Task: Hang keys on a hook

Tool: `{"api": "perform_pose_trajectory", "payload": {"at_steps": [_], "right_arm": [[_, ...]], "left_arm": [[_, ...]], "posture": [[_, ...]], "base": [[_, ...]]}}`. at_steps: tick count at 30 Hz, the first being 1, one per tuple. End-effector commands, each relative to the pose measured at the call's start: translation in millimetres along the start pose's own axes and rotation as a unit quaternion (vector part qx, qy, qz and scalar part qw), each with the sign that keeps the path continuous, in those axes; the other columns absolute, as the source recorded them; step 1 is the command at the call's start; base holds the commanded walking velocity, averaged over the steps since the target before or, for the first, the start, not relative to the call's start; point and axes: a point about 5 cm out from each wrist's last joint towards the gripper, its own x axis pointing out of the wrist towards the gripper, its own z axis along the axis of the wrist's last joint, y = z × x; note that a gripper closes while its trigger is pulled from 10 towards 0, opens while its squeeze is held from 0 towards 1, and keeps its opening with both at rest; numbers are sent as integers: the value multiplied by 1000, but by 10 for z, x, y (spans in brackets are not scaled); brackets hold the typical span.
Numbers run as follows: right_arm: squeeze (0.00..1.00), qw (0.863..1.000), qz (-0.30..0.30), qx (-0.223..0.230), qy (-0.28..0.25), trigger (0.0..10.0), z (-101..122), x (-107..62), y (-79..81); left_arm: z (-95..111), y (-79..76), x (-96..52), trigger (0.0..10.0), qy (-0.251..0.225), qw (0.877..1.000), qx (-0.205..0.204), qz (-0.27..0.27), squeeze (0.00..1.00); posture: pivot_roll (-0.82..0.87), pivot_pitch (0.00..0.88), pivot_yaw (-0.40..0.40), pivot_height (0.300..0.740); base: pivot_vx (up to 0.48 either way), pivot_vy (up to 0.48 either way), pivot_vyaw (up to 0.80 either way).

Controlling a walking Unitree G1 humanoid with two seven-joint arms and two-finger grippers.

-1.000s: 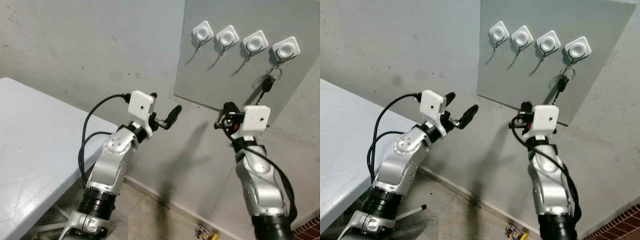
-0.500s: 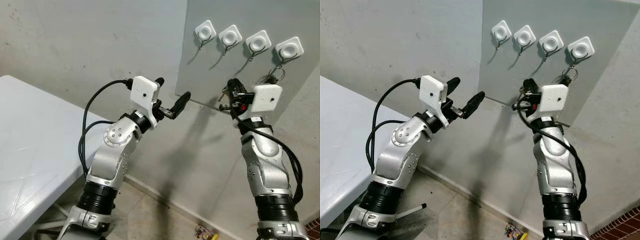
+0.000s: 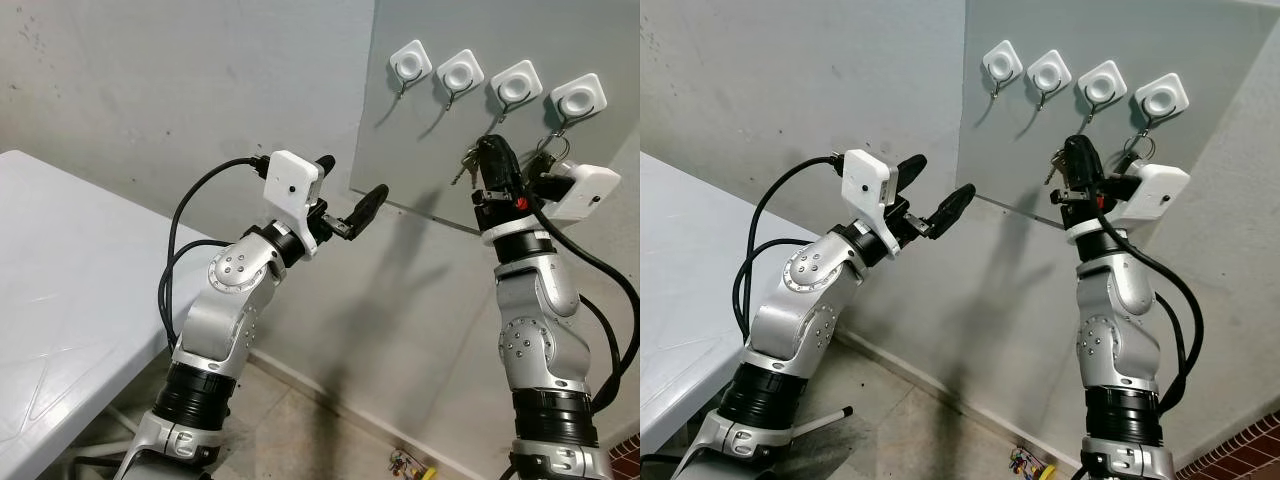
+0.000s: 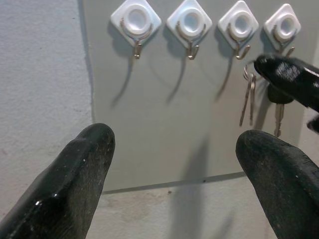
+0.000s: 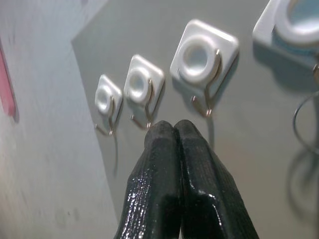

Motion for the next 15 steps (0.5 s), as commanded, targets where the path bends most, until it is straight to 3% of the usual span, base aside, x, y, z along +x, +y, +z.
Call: {"api": "perform_pose_trajectory", "payload": {"at_steps": [1, 15], "right_arm": [[0, 999, 11, 5, -31, 10000, 145, 83, 46], [0, 998, 9, 18, -56, 10000, 252, 260, 40]], "left_arm": [[98, -67, 39, 10000, -12, 1000, 14, -22, 0], [64, -175, 45, 10000, -10, 999, 9, -39, 0]], "posture": [[-9, 0, -21, 740], [-6, 0, -24, 740]], "base": [[0, 0, 0], [0, 0, 0]]}}
